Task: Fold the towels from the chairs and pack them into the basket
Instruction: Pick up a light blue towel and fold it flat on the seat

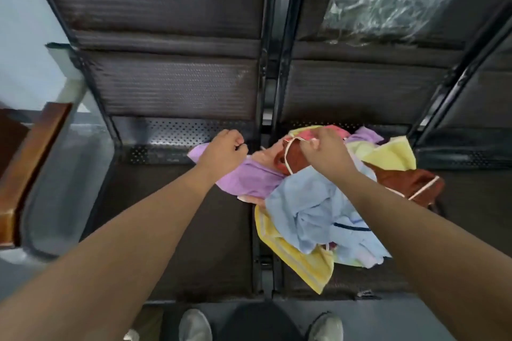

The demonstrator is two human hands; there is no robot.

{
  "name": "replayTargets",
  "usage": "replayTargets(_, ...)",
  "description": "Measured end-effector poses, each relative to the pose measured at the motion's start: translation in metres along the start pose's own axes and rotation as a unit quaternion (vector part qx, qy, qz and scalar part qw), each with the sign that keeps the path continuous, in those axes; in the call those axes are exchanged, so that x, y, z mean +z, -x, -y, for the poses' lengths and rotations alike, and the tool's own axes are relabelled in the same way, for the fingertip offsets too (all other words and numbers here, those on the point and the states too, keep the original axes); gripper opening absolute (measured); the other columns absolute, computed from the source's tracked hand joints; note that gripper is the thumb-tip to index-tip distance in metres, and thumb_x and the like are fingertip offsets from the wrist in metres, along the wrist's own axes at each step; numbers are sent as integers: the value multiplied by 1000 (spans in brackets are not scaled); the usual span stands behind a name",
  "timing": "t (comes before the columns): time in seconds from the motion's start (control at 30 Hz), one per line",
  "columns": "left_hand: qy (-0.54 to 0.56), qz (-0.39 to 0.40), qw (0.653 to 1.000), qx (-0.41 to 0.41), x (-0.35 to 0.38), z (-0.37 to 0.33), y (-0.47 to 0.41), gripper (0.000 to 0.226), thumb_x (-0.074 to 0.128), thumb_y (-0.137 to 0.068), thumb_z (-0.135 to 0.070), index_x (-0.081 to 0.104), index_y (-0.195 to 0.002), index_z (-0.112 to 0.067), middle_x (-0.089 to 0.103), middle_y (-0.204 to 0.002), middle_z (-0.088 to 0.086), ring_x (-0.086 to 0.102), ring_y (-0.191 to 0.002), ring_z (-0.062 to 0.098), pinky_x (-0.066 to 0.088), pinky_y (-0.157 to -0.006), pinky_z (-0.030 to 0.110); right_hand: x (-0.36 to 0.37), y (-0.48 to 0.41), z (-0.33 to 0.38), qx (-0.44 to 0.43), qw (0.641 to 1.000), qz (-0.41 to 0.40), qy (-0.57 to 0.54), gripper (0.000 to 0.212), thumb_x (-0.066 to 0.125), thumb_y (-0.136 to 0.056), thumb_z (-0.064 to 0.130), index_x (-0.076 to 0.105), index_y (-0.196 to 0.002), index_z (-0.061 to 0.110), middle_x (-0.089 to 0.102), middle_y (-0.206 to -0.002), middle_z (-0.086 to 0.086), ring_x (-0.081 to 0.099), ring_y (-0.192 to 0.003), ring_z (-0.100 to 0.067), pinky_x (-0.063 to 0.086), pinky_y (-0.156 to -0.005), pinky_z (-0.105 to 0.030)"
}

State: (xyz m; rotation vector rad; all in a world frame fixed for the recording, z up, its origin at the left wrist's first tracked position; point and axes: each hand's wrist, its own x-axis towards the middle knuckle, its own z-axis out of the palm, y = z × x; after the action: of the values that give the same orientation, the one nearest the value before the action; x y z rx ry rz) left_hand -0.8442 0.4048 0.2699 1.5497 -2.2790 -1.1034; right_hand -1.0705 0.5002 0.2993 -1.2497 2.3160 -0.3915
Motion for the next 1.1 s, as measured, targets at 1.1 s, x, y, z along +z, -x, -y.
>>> replayTargets(1.1,257,-81,926,264,67,-16,59,15,57,-98,-24,60,-86,-16,55,-79,-3,48,-76,12,37,-71,30,38,74,-59,-217,955,-145,140,5,57,-96,28,53,-92,28,65,-102,-3,57,-102,-29,42,-94,-45)
